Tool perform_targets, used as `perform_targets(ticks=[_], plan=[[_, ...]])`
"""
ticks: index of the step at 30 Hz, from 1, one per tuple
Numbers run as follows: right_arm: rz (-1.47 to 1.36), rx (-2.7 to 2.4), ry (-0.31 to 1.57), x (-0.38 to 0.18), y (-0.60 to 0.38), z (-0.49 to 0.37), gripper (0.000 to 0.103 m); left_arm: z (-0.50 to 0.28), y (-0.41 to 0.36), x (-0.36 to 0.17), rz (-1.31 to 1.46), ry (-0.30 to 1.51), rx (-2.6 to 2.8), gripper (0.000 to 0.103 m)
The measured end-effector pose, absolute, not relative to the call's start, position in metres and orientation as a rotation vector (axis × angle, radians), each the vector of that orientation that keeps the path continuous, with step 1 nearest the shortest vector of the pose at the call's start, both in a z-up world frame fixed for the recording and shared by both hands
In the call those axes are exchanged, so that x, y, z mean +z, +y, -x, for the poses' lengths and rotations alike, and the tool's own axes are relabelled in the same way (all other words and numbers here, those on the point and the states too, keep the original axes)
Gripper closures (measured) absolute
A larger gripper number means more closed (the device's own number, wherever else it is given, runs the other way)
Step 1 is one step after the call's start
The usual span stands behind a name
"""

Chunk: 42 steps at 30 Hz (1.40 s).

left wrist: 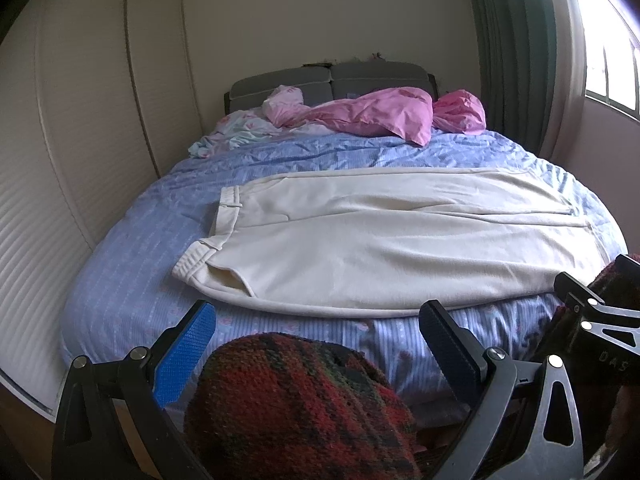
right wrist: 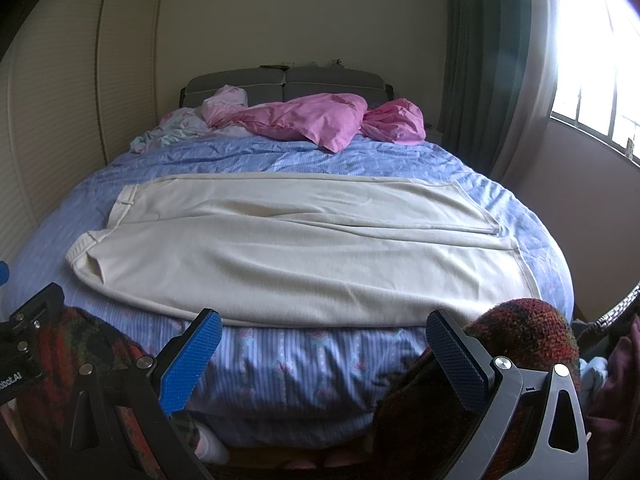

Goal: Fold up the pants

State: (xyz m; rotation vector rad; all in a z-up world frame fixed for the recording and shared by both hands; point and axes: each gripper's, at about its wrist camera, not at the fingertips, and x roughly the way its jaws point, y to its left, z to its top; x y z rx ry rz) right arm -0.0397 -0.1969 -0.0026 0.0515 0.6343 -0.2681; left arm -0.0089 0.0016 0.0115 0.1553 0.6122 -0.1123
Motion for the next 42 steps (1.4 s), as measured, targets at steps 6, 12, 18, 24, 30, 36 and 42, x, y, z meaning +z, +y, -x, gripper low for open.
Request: perform_targets(ticks=[6, 12, 18, 24, 30, 36, 42], plan=[[-0.053, -0.266, 0.637, -0.002, -0.196, 0.039, 0.000, 0.009, -0.001, 0.011, -0.155, 0.615, -0.116, 0.000], [-0.053, -0.266, 0.637, -0.003, -0.196, 0.039, 0.000, 0.009, -0.002, 0.010, -0.158, 0.617, -0.117, 0.000], [-0.052, -0.267, 0.640, -0.005, -0.197, 0.039, 0.000, 0.010, -0.004, 0.009, -0.159, 0.618, -0.117, 0.000], [-0.054, -0.267, 0.641, -0.004, -0.197, 0.039, 0.000, 0.010, -0.004, 0.006, -0.160, 0.621, -0.117, 0.000], [-0.053, -0.266, 0.642, -0.009, -0.197, 0.038, 0.000, 0.010, -0.005, 0.003, -0.162, 0.629, -0.119, 0.000], [-0.057, -0.265, 0.653, -0.015, -0.198, 0.037, 0.000, 0.006, -0.003, 0.001, -0.161, 0.641, -0.122, 0.000], [-0.053, -0.260, 0.667, -0.018, -0.197, 0.032, 0.000, 0.003, -0.002, -0.001, -0.160, 0.654, -0.117, 0.000]])
